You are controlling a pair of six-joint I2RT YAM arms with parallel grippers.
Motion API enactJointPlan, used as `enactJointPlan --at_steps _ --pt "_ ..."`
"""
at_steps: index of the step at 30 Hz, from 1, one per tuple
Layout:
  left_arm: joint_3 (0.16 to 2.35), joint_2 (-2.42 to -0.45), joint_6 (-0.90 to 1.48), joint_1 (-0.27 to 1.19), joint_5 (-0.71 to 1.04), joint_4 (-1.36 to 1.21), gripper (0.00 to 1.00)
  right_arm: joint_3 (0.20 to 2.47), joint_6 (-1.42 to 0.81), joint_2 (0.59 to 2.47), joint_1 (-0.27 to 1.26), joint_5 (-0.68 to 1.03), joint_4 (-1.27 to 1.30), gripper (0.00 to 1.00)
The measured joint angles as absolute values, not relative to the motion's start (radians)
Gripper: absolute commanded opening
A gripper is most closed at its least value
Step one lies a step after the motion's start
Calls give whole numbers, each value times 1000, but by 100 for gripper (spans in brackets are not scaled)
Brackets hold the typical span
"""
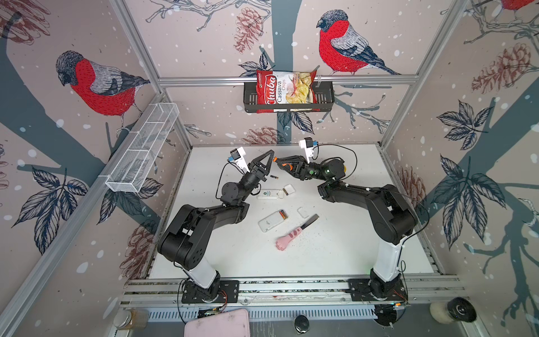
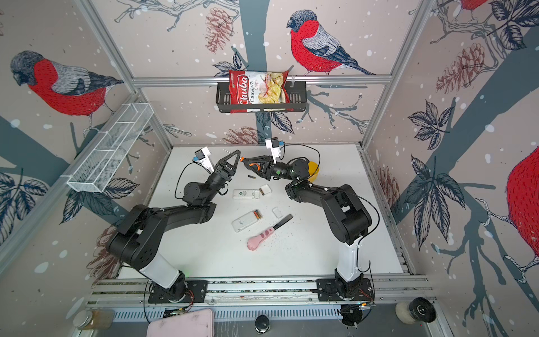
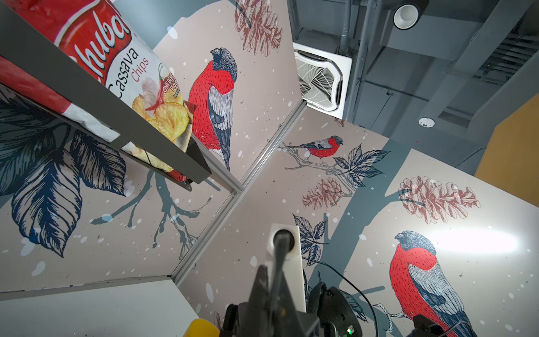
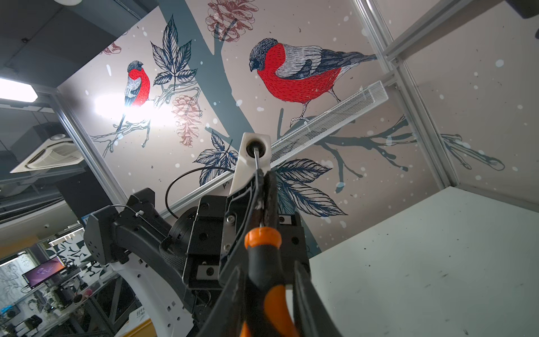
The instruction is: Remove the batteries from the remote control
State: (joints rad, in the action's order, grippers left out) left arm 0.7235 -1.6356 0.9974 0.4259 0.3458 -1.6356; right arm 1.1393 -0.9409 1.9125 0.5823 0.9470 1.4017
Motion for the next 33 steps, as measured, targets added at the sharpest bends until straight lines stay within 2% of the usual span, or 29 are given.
enactJointPlan --at_steps 4,6,10,13,14,19,27,33 --pt "714 -1632 1021 426 339 -1641 0 1142 -944 1913 585 949 1401 8" --pt "706 -1628 1021 426 339 -1640 1 1140 -939 1912 587 950 1389 6" --pt "673 -1616 1007 426 333 -1637 41 1123 -903 1887 588 947 1334 6" --pt "636 -1602 1004 425 335 -1622 58 1105 -836 1850 588 937 1275 6" --pt "625 -1597 1000 425 335 -1620 61 1099 -808 1835 588 930 1246 6" --pt "544 -1559 994 425 313 -1618 62 1078 -560 1734 620 862 988 6" --pt "439 -1506 996 428 287 -1617 50 1045 -201 1638 700 665 666 6" --pt "415 -1480 1000 429 286 -1603 38 1002 -76 1598 726 561 612 5"
